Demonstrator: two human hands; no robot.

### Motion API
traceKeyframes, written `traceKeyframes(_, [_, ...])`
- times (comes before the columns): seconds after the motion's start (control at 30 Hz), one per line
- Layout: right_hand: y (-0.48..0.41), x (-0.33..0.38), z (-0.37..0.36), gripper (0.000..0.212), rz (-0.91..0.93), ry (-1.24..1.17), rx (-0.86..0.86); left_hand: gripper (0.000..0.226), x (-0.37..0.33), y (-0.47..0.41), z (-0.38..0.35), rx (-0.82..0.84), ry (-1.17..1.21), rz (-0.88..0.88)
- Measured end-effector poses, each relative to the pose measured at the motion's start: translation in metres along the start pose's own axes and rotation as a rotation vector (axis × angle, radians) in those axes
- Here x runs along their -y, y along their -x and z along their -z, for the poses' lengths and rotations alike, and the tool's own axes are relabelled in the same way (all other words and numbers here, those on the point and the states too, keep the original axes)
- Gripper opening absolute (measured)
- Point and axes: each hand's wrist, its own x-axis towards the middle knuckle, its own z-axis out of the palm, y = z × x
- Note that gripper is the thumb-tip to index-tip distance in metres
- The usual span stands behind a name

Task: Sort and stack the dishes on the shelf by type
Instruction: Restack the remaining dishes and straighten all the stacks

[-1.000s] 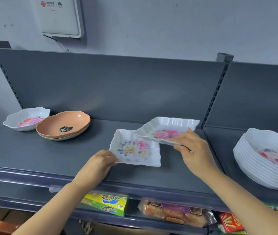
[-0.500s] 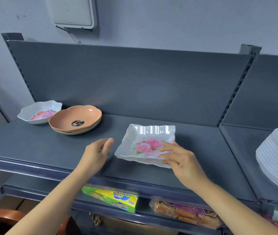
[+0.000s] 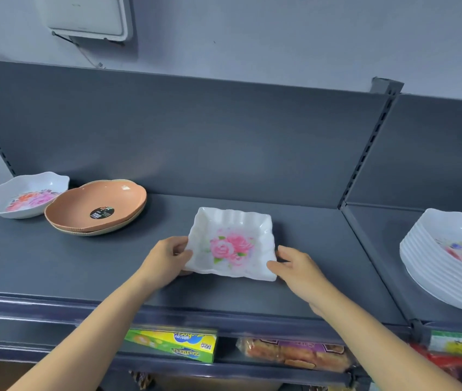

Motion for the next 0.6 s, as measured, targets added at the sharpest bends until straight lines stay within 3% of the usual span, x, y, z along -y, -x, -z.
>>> traceKeyframes(0.1, [0.001,0.0,-0.003,0.029,0.009,-0.022,-0.044,0.027,-0.007,0.004,-0.008,0.031,0.029,-0.033])
traceKeyframes(0.3, [0.018,0.004,0.048,0.053,0.127,-0.029,-0.213,0.03,-0.062,0.011,-0.033,0.009,0.034,-0.26])
traceKeyframes(0.43, [0.043,0.006,0.107,0.052,0.226,-0.022,-0.312,0.036,-0.116,0.026,-0.066,-0.04,-0.045,-0.393])
traceKeyframes(0.6, [0.089,-0.015,0.197,0.04,0.298,0.006,-0.416,0.017,-0.183,0.05,-0.141,-0.106,-0.166,-0.503])
